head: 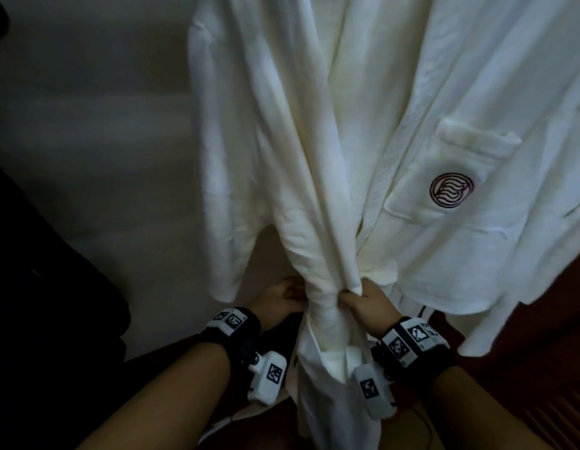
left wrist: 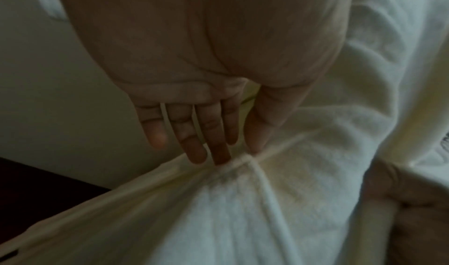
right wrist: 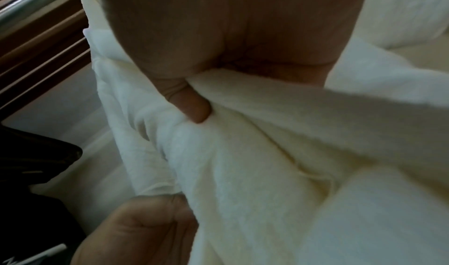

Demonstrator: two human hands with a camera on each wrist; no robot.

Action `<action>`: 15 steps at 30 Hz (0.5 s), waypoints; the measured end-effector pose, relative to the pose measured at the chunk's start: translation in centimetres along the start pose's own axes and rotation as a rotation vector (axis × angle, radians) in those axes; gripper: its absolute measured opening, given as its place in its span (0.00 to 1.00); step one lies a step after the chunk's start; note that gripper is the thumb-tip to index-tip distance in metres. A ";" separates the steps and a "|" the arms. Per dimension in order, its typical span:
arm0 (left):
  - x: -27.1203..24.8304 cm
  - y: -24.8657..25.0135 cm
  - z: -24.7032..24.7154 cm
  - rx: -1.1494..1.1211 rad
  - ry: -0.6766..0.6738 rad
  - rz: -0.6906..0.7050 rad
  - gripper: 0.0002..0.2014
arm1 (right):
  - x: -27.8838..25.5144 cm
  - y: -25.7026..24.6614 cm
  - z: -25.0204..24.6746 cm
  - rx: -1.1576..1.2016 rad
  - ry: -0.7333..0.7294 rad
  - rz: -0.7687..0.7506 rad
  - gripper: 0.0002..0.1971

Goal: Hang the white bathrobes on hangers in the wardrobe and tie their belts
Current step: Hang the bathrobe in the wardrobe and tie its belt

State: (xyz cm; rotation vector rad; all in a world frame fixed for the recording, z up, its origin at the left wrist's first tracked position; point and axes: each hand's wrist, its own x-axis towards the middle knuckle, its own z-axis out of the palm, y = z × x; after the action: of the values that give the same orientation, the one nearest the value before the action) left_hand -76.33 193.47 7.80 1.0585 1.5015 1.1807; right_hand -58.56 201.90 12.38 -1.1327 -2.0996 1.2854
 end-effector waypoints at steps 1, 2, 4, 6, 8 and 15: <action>0.0 -0.1 0.2 0.009 -0.031 -0.033 0.19 | -0.3 -0.1 -0.3 -0.012 0.004 0.002 0.19; 0.0 -0.3 0.2 0.034 -0.069 -0.055 0.17 | -0.5 -0.1 -0.7 -0.017 0.003 0.000 0.21; -0.3 -0.4 0.7 0.088 -0.129 -0.083 0.15 | -0.6 0.2 -1.4 0.005 -0.003 0.007 0.24; -0.4 -0.6 1.2 0.192 -0.123 -0.032 0.15 | -0.6 0.5 -1.9 0.030 -0.017 0.062 0.21; -0.4 -0.5 1.5 0.249 -0.108 0.017 0.15 | -0.6 0.9 -2.2 0.032 -0.028 0.128 0.21; 0.3 -0.7 4.1 0.526 0.021 -0.012 0.28 | -1.2 0.7 -2.2 0.013 -0.134 0.047 0.26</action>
State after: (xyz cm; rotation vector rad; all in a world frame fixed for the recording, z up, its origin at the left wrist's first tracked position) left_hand -72.46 194.40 6.58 1.3775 1.8870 0.8015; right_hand -56.04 202.27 12.85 -1.1257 -2.1676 1.4308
